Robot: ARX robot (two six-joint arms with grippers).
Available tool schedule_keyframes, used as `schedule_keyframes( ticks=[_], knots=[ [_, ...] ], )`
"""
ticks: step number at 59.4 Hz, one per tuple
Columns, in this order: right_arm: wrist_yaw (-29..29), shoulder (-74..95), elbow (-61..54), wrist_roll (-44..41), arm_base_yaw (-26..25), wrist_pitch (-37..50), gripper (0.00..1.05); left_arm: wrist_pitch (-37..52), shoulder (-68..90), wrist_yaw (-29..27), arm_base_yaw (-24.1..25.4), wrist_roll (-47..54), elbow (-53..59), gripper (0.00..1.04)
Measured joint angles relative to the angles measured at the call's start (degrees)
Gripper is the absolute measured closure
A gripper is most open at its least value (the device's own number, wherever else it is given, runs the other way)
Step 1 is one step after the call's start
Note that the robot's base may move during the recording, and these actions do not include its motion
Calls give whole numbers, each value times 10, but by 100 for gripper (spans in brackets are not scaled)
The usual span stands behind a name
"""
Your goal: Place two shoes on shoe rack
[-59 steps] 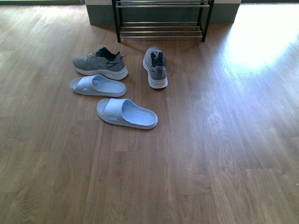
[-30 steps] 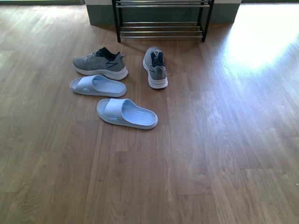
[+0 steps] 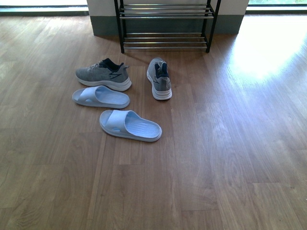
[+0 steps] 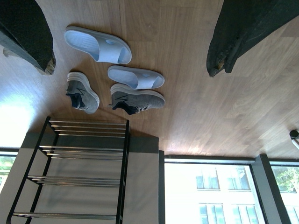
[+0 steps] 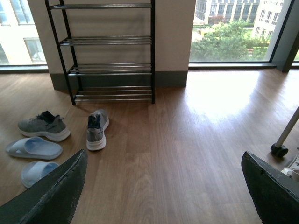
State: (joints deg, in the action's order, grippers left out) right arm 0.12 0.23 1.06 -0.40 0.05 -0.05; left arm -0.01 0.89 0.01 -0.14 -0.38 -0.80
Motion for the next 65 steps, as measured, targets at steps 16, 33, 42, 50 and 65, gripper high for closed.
schedule_keyframes(
  ticks=[16, 33, 42, 50, 65],
  knots=[
    [0, 0, 0, 0, 0, 0, 9, 0, 0, 0, 0, 0, 0, 9],
    [-2, 0, 0, 0, 0, 0, 9, 0, 0, -2, 0, 0, 0, 9],
    [0, 0, 0, 0, 0, 0, 9, 0, 0, 0, 0, 0, 0, 9],
    [0, 0, 0, 0, 0, 0, 9, 0, 0, 0, 0, 0, 0, 9],
    [0, 0, 0, 0, 0, 0, 9, 0, 0, 0, 0, 0, 0, 9]
  ],
)
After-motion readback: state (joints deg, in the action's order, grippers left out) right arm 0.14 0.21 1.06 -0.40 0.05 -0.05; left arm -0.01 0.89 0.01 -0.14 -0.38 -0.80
